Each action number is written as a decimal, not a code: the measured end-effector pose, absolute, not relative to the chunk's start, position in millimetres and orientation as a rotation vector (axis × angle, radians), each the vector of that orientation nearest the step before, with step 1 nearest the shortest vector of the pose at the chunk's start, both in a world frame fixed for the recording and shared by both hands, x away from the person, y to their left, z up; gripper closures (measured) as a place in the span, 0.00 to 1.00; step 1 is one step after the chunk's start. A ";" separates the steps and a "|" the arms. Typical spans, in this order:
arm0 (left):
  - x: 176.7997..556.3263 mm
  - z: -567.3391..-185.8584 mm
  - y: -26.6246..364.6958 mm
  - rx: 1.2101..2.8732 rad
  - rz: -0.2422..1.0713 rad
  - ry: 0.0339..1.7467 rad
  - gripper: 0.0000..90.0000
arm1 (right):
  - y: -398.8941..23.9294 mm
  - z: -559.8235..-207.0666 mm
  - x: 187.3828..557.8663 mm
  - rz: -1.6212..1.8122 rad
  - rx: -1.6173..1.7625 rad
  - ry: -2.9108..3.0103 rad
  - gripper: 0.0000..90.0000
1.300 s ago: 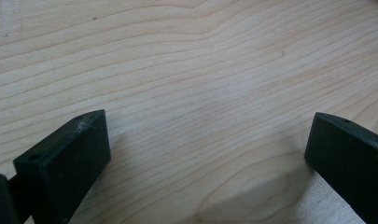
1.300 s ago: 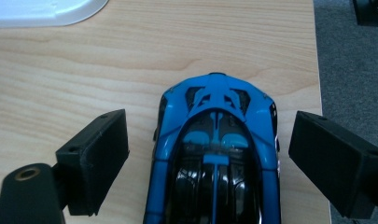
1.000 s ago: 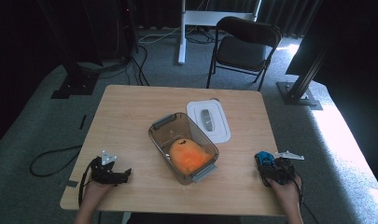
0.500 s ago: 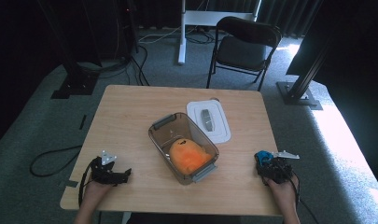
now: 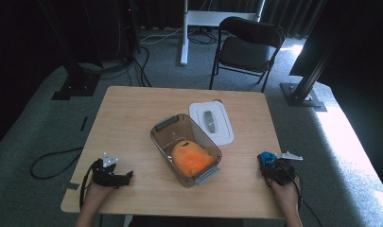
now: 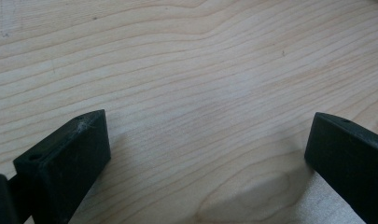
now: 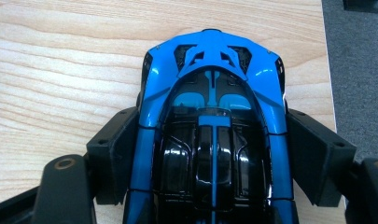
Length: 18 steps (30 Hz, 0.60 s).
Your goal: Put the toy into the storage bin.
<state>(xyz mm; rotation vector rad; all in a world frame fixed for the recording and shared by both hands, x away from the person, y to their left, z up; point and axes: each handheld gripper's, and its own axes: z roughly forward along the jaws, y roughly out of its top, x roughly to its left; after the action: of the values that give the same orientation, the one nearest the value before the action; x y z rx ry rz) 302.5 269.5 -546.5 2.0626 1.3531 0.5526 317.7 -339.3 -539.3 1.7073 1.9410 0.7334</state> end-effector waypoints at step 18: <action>302.5 -546.4 269.5 2.062 0.552 1.353 0.01 | -341.4 -534.2 323.3 0.777 1.730 1.956 0.28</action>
<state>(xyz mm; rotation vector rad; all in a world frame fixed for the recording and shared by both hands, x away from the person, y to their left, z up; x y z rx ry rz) 302.5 269.5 -546.4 2.0621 1.3534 0.5522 323.3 -341.4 -534.2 1.7296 1.9556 0.7772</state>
